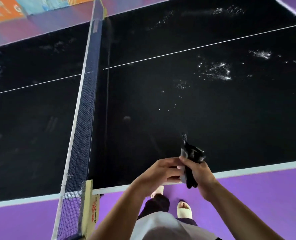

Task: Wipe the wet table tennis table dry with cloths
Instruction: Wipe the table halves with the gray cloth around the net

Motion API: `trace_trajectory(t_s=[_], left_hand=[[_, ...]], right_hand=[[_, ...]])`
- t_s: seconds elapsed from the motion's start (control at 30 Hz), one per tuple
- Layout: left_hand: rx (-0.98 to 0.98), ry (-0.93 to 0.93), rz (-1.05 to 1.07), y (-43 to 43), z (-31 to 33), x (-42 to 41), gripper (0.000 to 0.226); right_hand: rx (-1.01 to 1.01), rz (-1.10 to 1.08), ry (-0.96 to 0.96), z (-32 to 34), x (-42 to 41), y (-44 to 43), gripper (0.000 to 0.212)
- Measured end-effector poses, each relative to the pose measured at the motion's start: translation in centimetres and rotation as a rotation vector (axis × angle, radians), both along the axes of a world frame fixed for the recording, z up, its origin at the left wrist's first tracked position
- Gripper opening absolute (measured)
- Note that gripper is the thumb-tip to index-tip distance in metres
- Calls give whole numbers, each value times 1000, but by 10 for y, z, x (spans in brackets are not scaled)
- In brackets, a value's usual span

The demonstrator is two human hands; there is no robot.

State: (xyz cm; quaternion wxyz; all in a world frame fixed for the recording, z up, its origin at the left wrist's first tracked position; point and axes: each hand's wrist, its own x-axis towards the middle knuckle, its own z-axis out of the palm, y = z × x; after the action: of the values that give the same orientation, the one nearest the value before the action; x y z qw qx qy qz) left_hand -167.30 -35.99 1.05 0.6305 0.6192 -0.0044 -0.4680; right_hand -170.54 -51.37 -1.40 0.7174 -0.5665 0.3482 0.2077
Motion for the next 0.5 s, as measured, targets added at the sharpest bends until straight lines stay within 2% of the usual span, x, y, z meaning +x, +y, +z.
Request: trace_trajectory(t_s=[0.1,0.2,0.27,0.3,0.37,0.47,0.5], left_hand=[[204,5,249,36,-18,15,29],[310,100,657,72,-39,31,26],[322,121,885,96,-49,39,22],[324,119,965,106,-54,43,22],[326,111,1066,123,-63,48,23],[322,114,1162,141,-74,60,25],[318,115,1185,146,-76,67,25]], right_hand=[[-206,128,68,-14,44,18,29],[-592,304,-64,-15,111,35,24],[-903,450,-194,-18,159,50,13],[-1024,514,-279,-21,182,59,18],[-1192,725,-433,-39,217,77,44],[-1441,1268,-434,-82,232,94,63],[-1510,1378,-439,-93,226,93,66]])
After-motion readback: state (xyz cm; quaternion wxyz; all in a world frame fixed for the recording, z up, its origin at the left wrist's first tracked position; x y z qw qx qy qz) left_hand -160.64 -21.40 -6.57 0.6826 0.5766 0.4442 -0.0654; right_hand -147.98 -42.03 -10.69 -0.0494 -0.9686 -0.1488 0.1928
